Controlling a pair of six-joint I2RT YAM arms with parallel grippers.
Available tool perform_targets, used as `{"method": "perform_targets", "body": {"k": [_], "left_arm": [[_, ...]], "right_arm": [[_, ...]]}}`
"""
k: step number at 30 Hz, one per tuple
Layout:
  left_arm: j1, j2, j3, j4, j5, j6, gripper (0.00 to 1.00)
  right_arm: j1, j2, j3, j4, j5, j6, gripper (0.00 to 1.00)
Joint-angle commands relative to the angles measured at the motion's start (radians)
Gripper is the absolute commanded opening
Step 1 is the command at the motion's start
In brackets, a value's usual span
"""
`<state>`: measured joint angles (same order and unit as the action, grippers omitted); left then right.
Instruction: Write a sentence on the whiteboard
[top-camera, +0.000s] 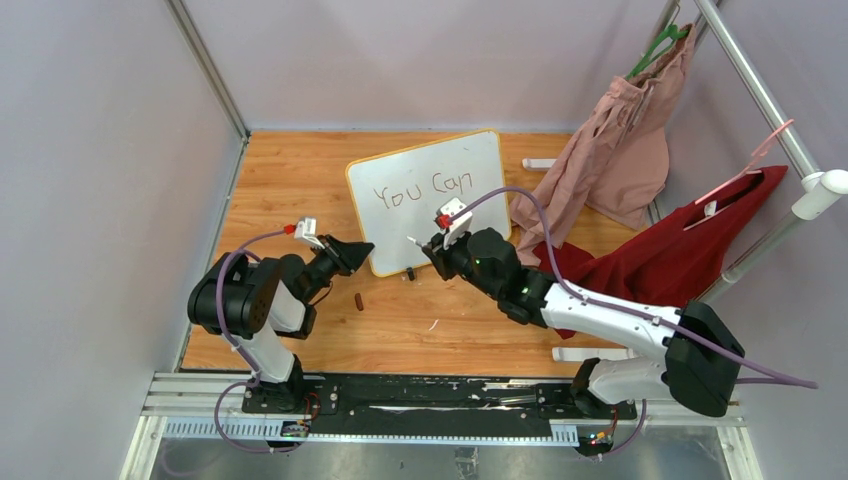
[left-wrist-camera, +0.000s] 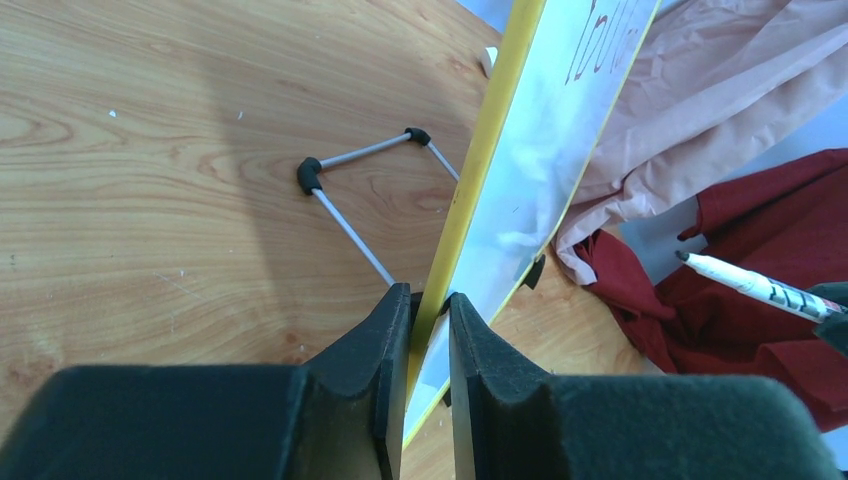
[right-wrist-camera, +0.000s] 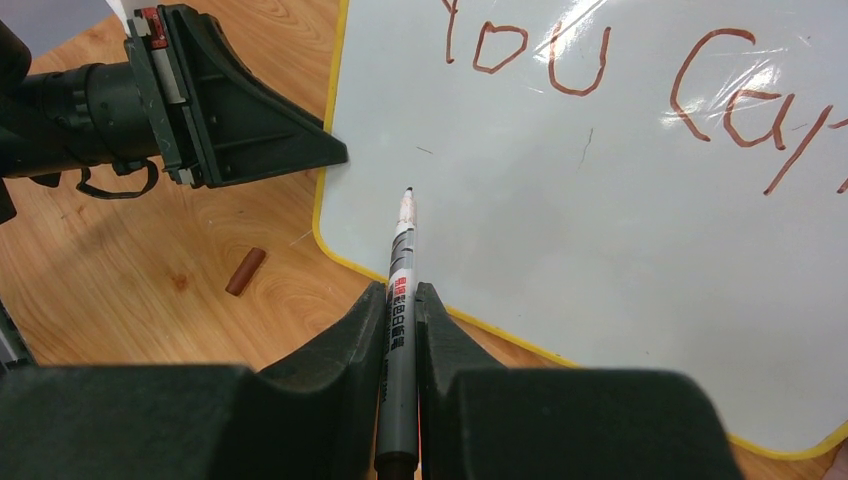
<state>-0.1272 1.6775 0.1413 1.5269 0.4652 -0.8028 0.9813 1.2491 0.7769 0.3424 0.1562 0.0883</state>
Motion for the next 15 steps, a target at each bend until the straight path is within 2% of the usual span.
{"method": "perform_targets", "body": {"k": [1,10,15], "left_arm": [[0.006,0.011,0.013,0.045,0.005,0.019,0.17],[0.006,0.017,0.01,0.045,0.01,0.035,0.0],[0.006,0.009,0.005,0.045,0.011,0.043,0.0]], "right_arm": [[0.014,0.023,0.04,0.049,0.016,0.001,0.0],[0.014,0.109,0.078,0.083,0.131,-0.018,0.0],[0.017,0.149,0.09,0.085,0.16,-0.02,0.0]]}}
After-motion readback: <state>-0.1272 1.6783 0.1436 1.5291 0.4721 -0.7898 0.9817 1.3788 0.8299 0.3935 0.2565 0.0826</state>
